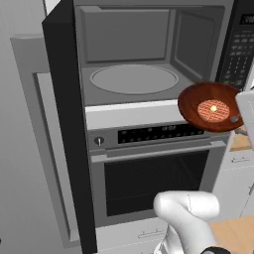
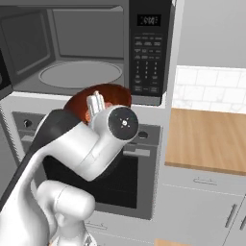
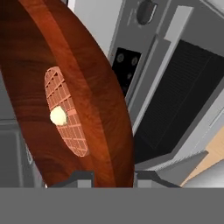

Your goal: Open the microwave, place the bowl with waffle inside the microwave, then close the microwave door and turn it on.

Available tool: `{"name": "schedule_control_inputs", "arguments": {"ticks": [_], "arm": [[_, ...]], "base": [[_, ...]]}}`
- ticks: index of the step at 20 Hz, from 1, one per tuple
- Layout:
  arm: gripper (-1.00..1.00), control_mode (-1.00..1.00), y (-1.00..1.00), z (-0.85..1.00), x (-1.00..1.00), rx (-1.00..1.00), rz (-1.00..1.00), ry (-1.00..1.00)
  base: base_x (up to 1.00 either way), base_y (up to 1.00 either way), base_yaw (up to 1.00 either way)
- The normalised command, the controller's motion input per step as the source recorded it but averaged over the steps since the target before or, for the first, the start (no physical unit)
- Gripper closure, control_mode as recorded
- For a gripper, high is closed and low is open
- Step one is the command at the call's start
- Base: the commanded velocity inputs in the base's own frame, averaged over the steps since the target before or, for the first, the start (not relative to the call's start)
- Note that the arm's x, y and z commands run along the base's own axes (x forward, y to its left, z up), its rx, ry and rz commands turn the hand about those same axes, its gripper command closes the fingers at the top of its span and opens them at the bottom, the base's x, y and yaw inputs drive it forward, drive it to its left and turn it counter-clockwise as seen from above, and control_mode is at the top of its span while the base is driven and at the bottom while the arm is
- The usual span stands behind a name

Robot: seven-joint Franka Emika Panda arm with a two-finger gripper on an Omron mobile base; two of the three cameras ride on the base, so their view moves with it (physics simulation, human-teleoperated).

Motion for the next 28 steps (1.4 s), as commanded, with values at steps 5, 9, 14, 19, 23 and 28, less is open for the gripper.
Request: {"name": "schedule_control_inputs", "arguments": {"ticks": [5, 9, 14, 19, 23, 28], "arm": [[1.0, -1.0, 0.78, 0.29, 0.05, 0.0, 0.0, 0.0], [1.0, -1.0, 0.75, 0.34, 0.4, 0.0, -0.02, 0.0], [1.0, -1.0, 0.52, 0.43, 0.8, 0.0, -0.09, 0.01], [1.0, -1.0, 0.31, 0.41, 0.84, 0.0, -0.11, 0.1], [1.0, -1.0, 0.12, 0.16, 0.75, 0.0, -0.07, 0.11], [1.0, -1.0, 0.01, 0.0, 0.68, 0.04, -0.03, 0.14]], "base": [[0.0, 0.0, 0.0], [0.0, 0.0, 0.0], [0.0, 0.0, 0.0], [0.0, 0.0, 0.0], [0.0, 0.0, 0.0], [0.0, 0.0, 0.0]]}}
